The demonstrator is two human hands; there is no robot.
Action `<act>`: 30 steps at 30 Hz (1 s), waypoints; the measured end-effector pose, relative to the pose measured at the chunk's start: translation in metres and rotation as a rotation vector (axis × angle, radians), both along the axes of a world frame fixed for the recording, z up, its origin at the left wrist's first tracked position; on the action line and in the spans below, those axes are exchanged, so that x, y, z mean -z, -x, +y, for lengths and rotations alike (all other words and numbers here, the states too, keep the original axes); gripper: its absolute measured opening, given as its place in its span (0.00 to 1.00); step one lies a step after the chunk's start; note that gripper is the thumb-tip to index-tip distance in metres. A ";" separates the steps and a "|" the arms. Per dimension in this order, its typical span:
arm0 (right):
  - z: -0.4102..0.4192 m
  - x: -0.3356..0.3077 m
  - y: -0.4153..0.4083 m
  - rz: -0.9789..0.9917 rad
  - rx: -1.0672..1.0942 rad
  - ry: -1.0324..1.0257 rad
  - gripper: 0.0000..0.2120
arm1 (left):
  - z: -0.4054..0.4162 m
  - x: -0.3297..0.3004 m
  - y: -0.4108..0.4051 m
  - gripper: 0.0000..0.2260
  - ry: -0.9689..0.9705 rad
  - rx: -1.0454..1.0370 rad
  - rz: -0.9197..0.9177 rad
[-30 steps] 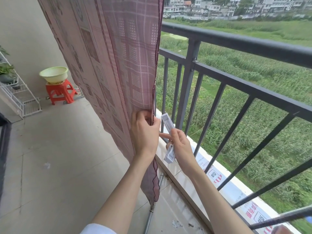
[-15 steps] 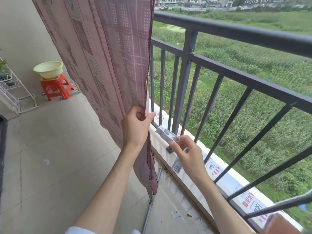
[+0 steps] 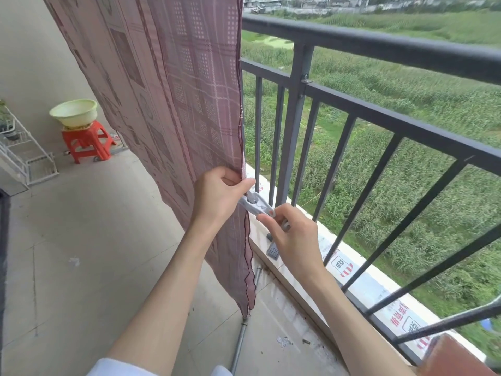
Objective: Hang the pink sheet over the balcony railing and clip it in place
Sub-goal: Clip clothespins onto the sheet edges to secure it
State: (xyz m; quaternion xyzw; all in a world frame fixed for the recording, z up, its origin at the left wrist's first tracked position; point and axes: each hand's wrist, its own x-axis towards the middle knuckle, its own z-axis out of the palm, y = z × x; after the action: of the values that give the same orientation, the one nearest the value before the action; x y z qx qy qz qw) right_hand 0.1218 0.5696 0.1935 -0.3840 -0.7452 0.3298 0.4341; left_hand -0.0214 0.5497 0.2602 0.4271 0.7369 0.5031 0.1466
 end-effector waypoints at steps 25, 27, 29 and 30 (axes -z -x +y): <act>0.034 0.148 0.011 -0.678 -0.175 0.518 0.23 | -0.033 0.223 0.010 0.13 0.547 0.106 -0.136; 0.039 0.163 0.023 -0.748 -0.219 0.589 0.24 | -0.028 0.235 0.010 0.15 0.618 0.160 -0.135; 0.043 0.173 0.031 -0.783 -0.244 0.631 0.24 | -0.027 0.241 0.010 0.16 0.651 0.194 -0.143; 0.043 0.176 0.033 -0.781 -0.249 0.641 0.22 | -0.027 0.242 0.011 0.16 0.666 0.210 -0.143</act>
State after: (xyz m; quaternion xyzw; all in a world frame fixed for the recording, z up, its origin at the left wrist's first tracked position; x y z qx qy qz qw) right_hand 0.0886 0.6127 0.0178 -0.5005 -0.7533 0.4227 -0.0585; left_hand -0.0322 0.5228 0.0184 0.3931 0.8004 0.2459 0.3799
